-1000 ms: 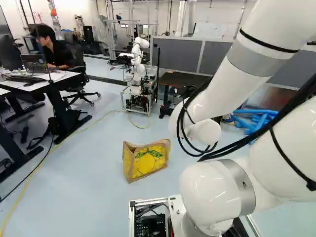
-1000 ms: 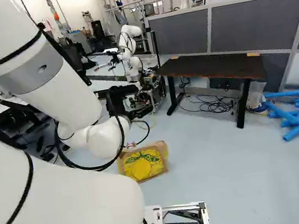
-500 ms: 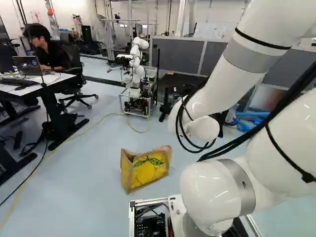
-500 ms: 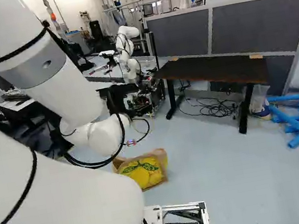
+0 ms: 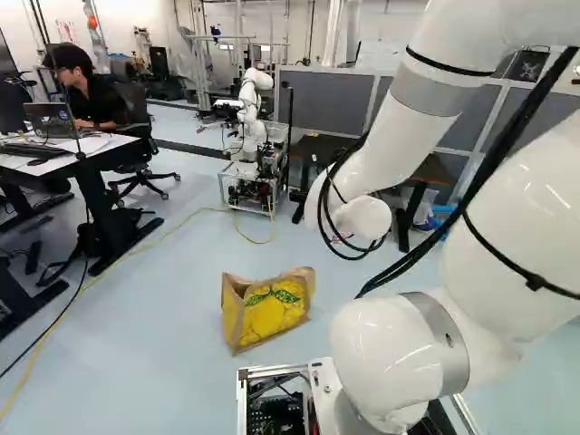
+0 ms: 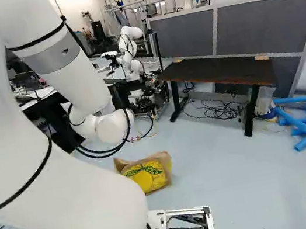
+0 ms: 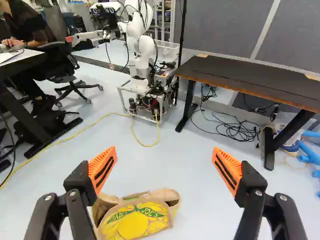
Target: Pick up the bag on the ground and place it on the table
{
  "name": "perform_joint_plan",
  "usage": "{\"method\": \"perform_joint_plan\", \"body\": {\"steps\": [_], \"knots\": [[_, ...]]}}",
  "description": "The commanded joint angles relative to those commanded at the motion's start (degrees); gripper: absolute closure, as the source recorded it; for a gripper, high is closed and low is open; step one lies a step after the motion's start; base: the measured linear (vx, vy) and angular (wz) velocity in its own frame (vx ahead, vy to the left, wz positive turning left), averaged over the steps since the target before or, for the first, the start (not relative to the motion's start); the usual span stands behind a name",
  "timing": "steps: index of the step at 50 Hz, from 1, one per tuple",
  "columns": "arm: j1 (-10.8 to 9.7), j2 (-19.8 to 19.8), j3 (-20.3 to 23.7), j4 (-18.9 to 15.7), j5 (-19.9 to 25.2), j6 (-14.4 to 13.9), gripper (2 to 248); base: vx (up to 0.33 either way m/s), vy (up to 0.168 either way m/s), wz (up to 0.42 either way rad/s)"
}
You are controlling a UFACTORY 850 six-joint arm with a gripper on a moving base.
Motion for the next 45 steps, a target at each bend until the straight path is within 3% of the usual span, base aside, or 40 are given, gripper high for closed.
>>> {"method": "perform_joint_plan", "body": {"steps": [45], "knots": [[0.0,-21.2,-15.8,-11.5,-8.1,0.0,3,0.000,0.000,0.000]]}}
